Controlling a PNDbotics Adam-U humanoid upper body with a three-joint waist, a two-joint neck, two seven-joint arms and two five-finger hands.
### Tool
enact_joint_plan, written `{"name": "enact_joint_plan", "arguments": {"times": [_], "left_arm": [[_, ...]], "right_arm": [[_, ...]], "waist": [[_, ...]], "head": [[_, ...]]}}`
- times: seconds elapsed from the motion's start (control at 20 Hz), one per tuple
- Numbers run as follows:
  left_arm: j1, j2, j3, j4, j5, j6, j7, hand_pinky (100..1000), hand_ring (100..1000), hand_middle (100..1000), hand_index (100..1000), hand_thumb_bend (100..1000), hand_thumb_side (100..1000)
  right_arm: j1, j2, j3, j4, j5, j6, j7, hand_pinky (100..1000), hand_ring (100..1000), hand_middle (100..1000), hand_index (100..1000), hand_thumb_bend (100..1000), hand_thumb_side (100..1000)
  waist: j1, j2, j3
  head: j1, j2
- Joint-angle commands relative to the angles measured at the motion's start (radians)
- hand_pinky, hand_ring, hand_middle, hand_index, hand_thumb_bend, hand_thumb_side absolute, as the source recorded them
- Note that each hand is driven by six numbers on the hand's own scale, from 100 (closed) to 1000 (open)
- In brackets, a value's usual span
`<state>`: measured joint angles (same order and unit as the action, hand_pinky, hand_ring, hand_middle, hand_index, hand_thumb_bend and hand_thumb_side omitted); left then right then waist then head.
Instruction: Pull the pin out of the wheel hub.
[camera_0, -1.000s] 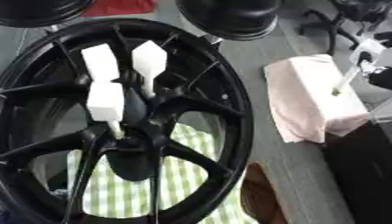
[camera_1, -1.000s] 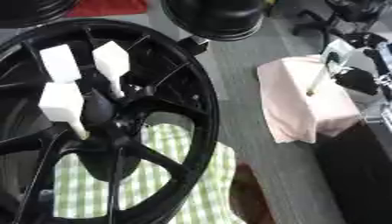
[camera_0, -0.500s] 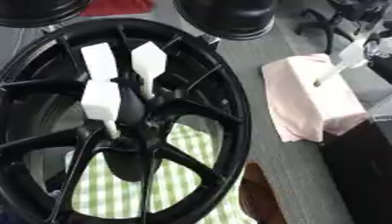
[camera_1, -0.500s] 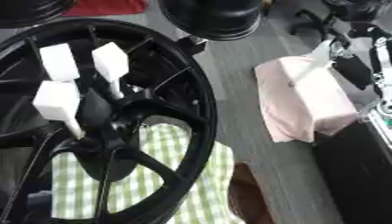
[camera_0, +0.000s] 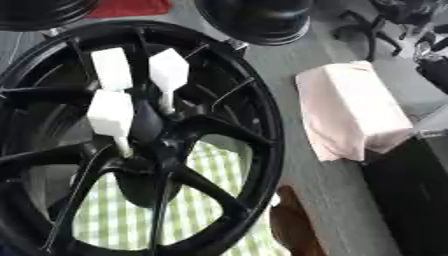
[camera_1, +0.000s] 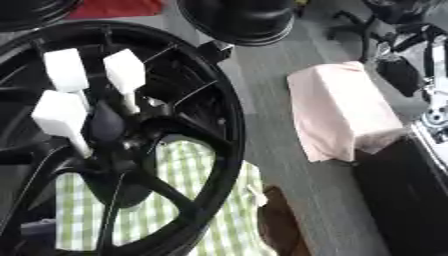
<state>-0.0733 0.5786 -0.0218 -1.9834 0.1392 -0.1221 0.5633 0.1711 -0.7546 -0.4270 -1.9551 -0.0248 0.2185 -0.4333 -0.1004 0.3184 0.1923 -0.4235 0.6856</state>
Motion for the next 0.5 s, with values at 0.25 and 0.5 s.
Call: {"name": "enact_joint_plan", "arguments": {"times": [0.25,0.5], "left_arm": [[-0.019,0.025,-0.003,-0.017,0.007,-0.001,-0.009,881,726,621,729,437,632],[-0.031,0.031,-0.004,-0.017,0.008,-0.006,-0.013,880,726,620,729,437,629]], "right_arm": [[-0.098,-0.095,0.061,-0.045,-0.110,-0.108,0.083,953,925,506,722,100,616],[-0.177,-0.102,0.094,-0.045,-0.187,-0.184,0.147,961,918,481,712,100,603]], "waist": [[0.006,-0.021,0.008],[0.003,-0.020,0.016]], "head": [[-0.011,0.011],[-0.008,0.013]]}}
